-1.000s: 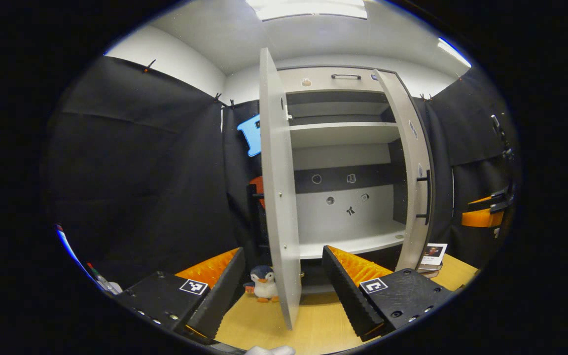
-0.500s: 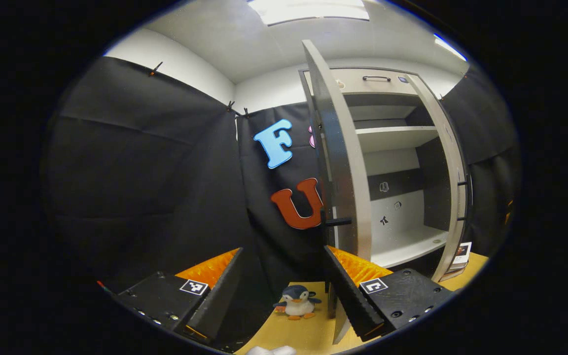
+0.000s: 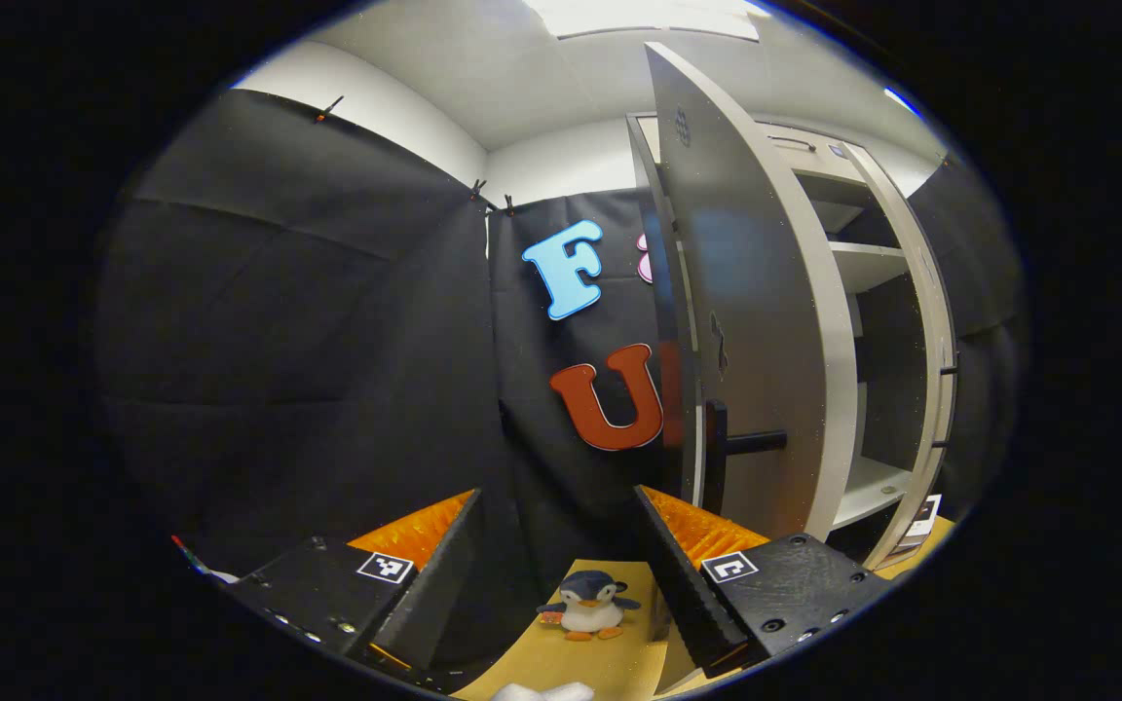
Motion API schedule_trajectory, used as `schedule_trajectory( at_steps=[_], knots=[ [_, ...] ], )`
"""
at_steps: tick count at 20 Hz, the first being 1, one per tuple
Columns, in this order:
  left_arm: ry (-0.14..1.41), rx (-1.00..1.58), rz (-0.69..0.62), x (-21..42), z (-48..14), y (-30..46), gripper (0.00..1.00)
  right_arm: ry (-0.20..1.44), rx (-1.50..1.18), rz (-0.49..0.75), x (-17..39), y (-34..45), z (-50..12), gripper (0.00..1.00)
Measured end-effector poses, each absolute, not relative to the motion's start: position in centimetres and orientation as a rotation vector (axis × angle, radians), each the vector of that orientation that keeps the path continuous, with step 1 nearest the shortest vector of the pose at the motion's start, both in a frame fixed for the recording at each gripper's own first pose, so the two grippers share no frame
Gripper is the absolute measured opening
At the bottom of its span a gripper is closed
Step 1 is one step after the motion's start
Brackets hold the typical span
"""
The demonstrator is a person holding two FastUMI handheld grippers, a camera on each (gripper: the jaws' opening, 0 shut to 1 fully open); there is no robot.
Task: Grasp the bottle in the cabinet with the left hand and place it on the coaster, then close the right door with the right hand and the left door with the left hand.
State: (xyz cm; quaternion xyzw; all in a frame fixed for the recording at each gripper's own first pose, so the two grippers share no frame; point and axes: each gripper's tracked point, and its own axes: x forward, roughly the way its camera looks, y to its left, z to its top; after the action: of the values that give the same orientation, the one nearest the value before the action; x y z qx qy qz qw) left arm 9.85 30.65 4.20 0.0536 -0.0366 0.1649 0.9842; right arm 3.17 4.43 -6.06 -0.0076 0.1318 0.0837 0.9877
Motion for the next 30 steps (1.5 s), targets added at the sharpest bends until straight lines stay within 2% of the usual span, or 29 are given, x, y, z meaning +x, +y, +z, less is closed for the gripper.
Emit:
schedule_trajectory(
  at_steps=[9,17,18,19,20,21,22,25,26,30],
  knots=[
    [-0.066,0.132,0.352,9.9,4.2,29.7,0.88,0.255,-0.041,0.215,2.8,4.1,-6.0,0.82],
    [-0.083,0.101,0.254,10.7,3.7,22.8,0.89,0.259,-0.034,0.205,1.7,1.3,-6.3,0.82],
    [-0.078,0.096,0.241,10.9,3.4,21.9,0.84,0.256,-0.036,0.205,1.5,1.1,-6.4,0.82],
    [-0.076,0.091,0.232,11.2,3.4,21.1,0.88,0.255,-0.038,0.202,1.5,1.0,-6.3,0.82],
    [-0.072,0.09,0.222,11.5,3.3,20.2,0.88,0.255,-0.037,0.201,1.4,0.8,-6.3,0.82],
    [-0.071,0.09,0.214,11.8,3.3,19.6,0.84,0.25,-0.031,0.201,1.4,0.7,-6.1,0.82],
    [-0.072,0.09,0.21,12.1,3.4,19.3,0.89,0.244,-0.024,0.199,1.4,0.8,-5.9,0.82],
    [-0.075,0.087,0.184,12.7,3.6,18.3,0.89,0.237,-0.015,0.195,1.4,0.9,-5.7,0.82],
    [-0.068,0.086,0.18,12.7,3.6,18.1,0.94,0.236,-0.018,0.192,1.4,0.8,-5.7,0.82],
    [-0.057,0.102,0.16,13.6,3.8,16.8,0.93,0.239,-0.022,0.19,1.5,1.0,-5.7,0.82]
  ],
)
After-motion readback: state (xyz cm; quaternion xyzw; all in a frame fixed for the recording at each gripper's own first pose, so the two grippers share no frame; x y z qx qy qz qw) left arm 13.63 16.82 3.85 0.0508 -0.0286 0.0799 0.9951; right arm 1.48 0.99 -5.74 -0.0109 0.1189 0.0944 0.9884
